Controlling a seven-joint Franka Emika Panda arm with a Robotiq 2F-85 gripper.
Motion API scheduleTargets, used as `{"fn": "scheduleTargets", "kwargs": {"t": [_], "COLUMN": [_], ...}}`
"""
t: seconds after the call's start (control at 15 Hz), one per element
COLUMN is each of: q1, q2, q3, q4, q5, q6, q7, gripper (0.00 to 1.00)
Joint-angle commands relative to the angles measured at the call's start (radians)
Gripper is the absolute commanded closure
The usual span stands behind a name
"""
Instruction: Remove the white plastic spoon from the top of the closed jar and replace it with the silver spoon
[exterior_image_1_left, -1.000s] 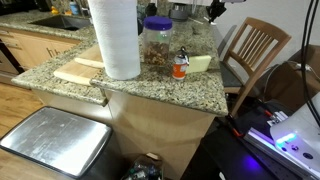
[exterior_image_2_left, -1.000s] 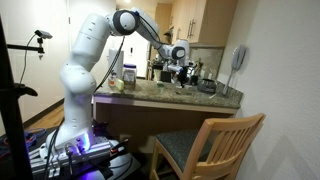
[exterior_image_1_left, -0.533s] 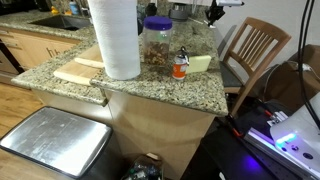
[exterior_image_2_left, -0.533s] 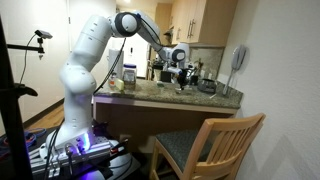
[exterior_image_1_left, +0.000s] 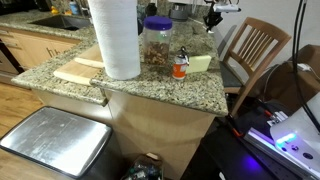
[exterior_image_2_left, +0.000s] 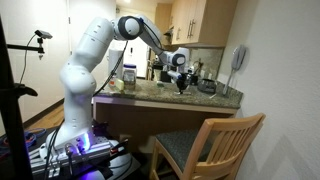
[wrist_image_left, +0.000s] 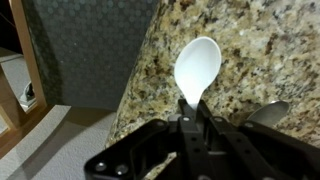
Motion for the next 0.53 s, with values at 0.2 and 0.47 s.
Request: {"fn": "scheduleTargets", "kwargs": {"t": [0.2,0.47], "q1": [-0.019,-0.007], "q2": [0.07,0.091], "q3": [0.027,0.007], "q4": [0.079,0.09], "q5": [0.086,0.071], "q6": [-0.002,-0.004], "q7": [0.021,0.067], "gripper": [0.97,0.97]}}
